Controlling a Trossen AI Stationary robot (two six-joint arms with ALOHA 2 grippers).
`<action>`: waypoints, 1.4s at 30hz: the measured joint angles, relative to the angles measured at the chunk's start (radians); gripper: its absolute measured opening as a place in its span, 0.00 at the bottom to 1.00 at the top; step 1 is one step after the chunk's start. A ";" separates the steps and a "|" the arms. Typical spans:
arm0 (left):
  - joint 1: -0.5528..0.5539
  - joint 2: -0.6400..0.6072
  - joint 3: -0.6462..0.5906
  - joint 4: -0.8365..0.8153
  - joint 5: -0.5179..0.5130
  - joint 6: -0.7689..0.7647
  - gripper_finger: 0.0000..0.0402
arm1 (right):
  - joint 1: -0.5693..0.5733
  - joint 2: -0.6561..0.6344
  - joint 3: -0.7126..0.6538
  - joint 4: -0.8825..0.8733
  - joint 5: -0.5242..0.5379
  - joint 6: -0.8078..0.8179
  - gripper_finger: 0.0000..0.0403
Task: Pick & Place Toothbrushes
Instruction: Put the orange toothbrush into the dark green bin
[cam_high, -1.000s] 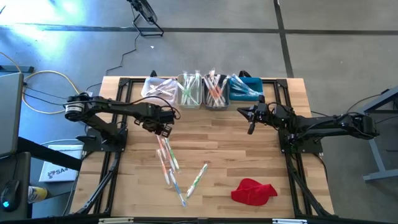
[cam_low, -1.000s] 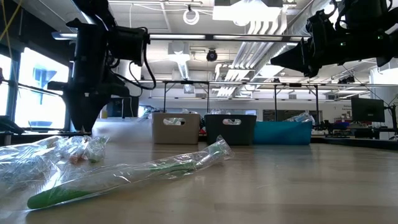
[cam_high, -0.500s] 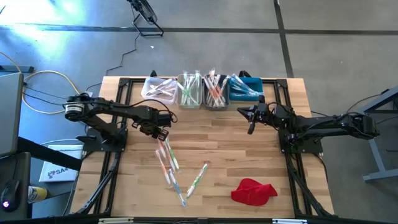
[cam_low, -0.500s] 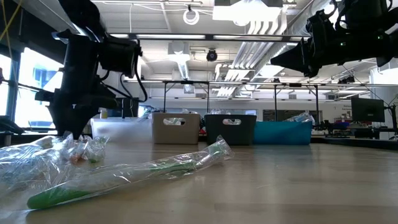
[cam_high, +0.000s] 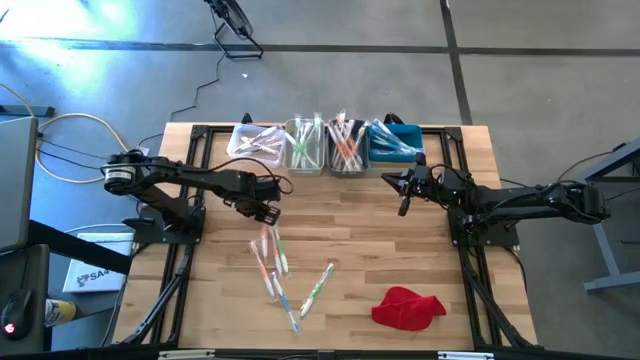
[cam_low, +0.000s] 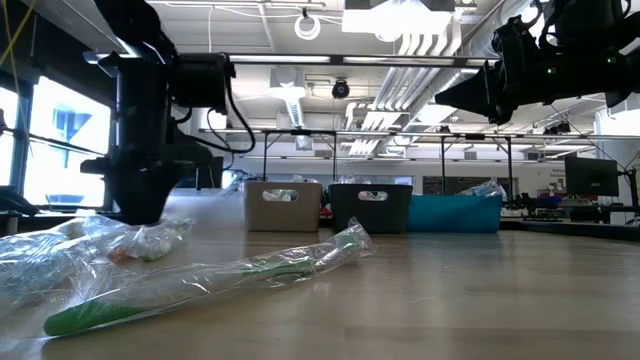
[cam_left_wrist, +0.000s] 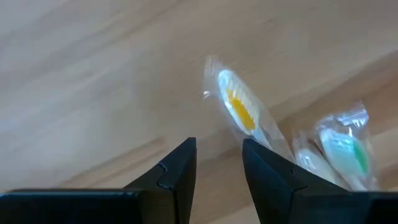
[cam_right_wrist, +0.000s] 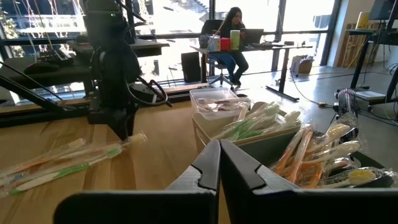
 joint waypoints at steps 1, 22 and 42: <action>0.000 0.000 0.000 0.021 0.001 0.016 0.32 | 0.000 0.000 0.000 0.000 0.000 0.000 0.01; 0.082 -0.005 0.165 -0.133 -0.063 0.103 0.32 | 0.000 0.000 -0.001 0.001 0.000 0.000 0.01; 0.082 0.002 0.165 -0.122 -0.006 0.012 0.32 | 0.000 0.000 -0.001 0.000 0.000 0.000 0.01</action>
